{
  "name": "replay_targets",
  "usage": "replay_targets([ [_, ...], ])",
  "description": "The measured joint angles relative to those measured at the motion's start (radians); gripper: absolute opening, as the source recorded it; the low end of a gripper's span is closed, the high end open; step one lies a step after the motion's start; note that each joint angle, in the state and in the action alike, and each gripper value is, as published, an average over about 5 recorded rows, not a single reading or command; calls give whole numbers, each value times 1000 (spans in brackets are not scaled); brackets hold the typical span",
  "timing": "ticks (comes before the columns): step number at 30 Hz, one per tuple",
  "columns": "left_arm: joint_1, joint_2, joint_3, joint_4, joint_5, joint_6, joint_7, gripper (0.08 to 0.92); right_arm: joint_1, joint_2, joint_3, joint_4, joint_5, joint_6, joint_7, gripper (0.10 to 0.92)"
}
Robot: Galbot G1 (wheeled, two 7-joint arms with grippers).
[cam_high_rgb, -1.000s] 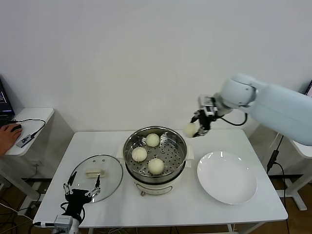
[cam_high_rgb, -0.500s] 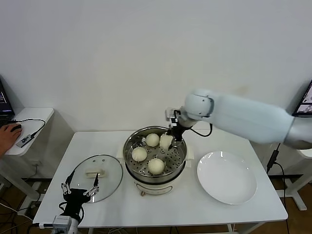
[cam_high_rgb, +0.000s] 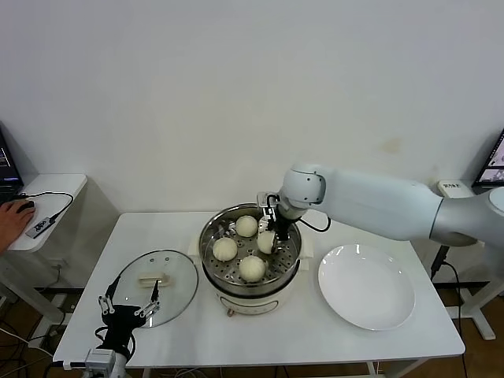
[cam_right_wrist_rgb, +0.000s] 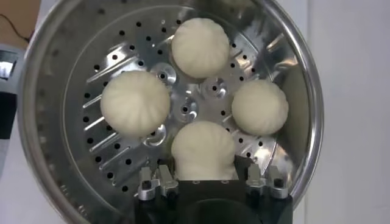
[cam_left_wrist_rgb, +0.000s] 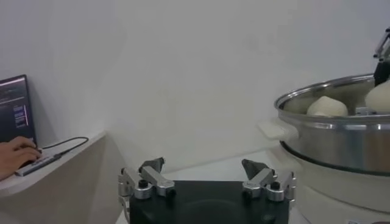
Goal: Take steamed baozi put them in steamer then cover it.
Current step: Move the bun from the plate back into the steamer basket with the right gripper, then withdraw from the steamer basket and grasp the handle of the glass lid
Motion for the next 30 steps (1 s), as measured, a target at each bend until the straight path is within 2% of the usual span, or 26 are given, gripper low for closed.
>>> replay_targets([
  [3, 2, 1, 0, 2, 0, -1, 0, 823, -5, 0, 0, -2, -10, 1, 0, 626],
  [12, 4, 5, 0, 8, 0, -5, -2, 823, 12, -26, 16, 24, -28, 13, 1, 812],
  [18, 1, 12, -5, 12, -6, -11, -5, 823, 14, -88, 65, 88, -1, 30, 47, 822],
  [22, -3, 15, -5, 19, -7, -18, -9, 823, -16, -155, 116, 166, 48, 52, 149, 823],
  [30, -14, 13, -3, 32, 5, -34, -5, 823, -266, -325, 353, 324, 120, 182, 469, 823],
])
